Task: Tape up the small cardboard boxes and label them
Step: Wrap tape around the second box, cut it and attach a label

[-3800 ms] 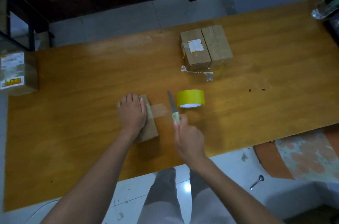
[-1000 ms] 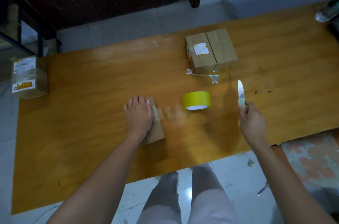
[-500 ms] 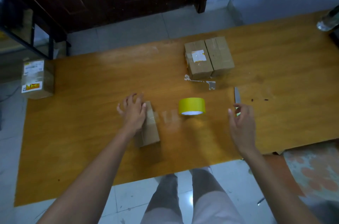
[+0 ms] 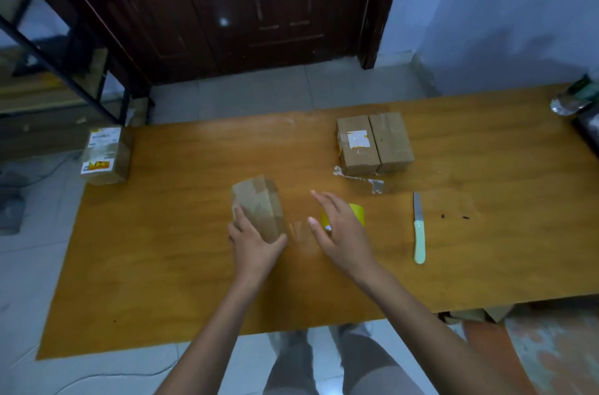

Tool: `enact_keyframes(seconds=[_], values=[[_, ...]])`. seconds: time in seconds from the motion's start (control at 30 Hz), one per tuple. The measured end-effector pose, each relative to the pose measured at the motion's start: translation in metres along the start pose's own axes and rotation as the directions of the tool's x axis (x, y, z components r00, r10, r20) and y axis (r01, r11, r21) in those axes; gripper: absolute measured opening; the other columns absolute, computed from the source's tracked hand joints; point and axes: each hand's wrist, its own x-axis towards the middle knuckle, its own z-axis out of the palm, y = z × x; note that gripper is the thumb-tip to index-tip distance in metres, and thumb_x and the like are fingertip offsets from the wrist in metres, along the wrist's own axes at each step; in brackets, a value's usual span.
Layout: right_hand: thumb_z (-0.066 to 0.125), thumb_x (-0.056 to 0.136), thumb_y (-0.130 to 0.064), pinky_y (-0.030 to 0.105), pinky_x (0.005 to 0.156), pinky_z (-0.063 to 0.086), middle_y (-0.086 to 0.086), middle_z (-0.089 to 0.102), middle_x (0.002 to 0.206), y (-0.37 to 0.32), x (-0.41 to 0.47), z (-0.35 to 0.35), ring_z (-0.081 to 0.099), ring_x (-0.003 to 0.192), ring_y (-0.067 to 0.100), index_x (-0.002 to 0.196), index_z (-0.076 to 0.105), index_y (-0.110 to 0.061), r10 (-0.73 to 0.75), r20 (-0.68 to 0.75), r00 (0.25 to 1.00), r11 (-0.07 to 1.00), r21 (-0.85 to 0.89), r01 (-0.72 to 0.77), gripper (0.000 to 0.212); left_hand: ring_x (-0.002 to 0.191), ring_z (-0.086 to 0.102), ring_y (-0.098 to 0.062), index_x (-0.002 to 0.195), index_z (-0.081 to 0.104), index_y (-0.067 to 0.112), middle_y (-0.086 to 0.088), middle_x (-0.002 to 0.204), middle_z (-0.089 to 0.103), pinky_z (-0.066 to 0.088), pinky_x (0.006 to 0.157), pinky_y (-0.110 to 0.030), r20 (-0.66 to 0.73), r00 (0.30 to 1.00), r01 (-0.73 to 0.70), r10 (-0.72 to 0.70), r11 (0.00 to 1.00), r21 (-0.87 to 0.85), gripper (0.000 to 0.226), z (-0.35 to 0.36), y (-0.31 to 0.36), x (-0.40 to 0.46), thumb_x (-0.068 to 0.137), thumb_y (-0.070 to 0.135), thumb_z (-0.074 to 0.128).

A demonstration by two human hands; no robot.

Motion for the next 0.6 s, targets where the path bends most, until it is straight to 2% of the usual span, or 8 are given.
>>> enact_keyframes(seconds=[0.1, 0.2, 0.3, 0.43, 0.5, 0.6], values=[[0.048, 0.095, -0.032, 0.033, 0.113, 0.03, 0.004, 0.036, 0.153, -0.026, 0.013, -0.002, 0.032, 0.141, 0.019, 0.147, 0.036, -0.009, -0.175, 0.023, 0.984, 0.982, -0.075, 0.176, 0.058, 0.131, 0.033, -0.041, 0.156, -0.001, 0.013, -0.022, 0.146, 0.022, 0.033, 0.109, -0.045, 0.003, 1.0, -0.029, 0.029, 0.995, -0.094, 0.118, -0.005, 0.023, 0.004, 0.074, 0.038, 0.08], [0.046, 0.097, -0.035, 0.037, 0.116, 0.024, -0.001, 0.021, 0.159, -0.04, 0.022, 0.0, 0.014, 0.148, 0.015, 0.151, 0.026, -0.011, -0.213, 0.072, 0.974, 0.972, -0.089, 0.219, 0.062, 0.13, 0.036, -0.043, 0.156, 0.002, 0.016, -0.024, 0.146, 0.023, 0.035, 0.105, -0.042, 0.018, 1.0, -0.02, 0.023, 0.986, -0.165, 0.106, 0.0, 0.047, 0.007, 0.08, 0.028, 0.076], [0.043, 0.1, -0.032, 0.043, 0.116, 0.023, -0.001, 0.017, 0.159, -0.037, 0.026, 0.0, 0.011, 0.148, 0.013, 0.152, 0.022, -0.011, -0.147, 0.123, 0.982, 0.989, 0.001, 0.148, 0.06, 0.136, 0.029, -0.038, 0.156, 0.002, 0.017, -0.023, 0.151, 0.02, 0.033, 0.106, -0.039, 0.038, 0.998, -0.037, 0.046, 0.972, -0.231, 0.104, 0.001, 0.06, 0.007, 0.082, 0.03, 0.074], [0.035, 0.098, -0.04, 0.037, 0.118, 0.022, -0.006, 0.015, 0.159, -0.029, 0.026, -0.002, 0.009, 0.146, 0.004, 0.153, 0.019, -0.013, -0.049, 0.124, 0.991, 0.98, 0.2, 0.023, 0.063, 0.135, 0.036, -0.033, 0.156, 0.008, 0.02, -0.016, 0.151, 0.021, 0.041, 0.095, -0.033, 0.095, 0.994, -0.007, 0.048, 0.92, -0.392, 0.104, 0.0, 0.069, 0.004, 0.079, 0.023, 0.078], [0.032, 0.097, -0.046, 0.039, 0.119, 0.02, -0.008, 0.014, 0.16, -0.025, 0.025, -0.002, 0.006, 0.146, 0.002, 0.153, 0.017, -0.017, -0.007, 0.127, 0.992, 0.98, 0.198, -0.019, 0.065, 0.134, 0.04, -0.031, 0.156, 0.011, 0.019, -0.014, 0.153, 0.021, 0.05, 0.092, -0.037, 0.143, 0.989, 0.033, 0.04, 0.878, -0.477, 0.102, 0.0, 0.074, 0.001, 0.079, 0.018, 0.079], [0.025, 0.094, -0.058, 0.041, 0.12, 0.016, -0.014, 0.011, 0.159, -0.021, 0.021, -0.004, 0.003, 0.145, -0.002, 0.154, 0.015, -0.023, 0.024, 0.124, 0.992, 0.994, 0.104, -0.037, 0.07, 0.133, 0.043, -0.029, 0.156, 0.011, 0.02, -0.013, 0.154, 0.025, 0.052, 0.096, -0.044, 0.212, 0.977, 0.079, 0.036, 0.856, -0.512, 0.108, 0.002, 0.079, -0.005, 0.075, 0.021, 0.082]])
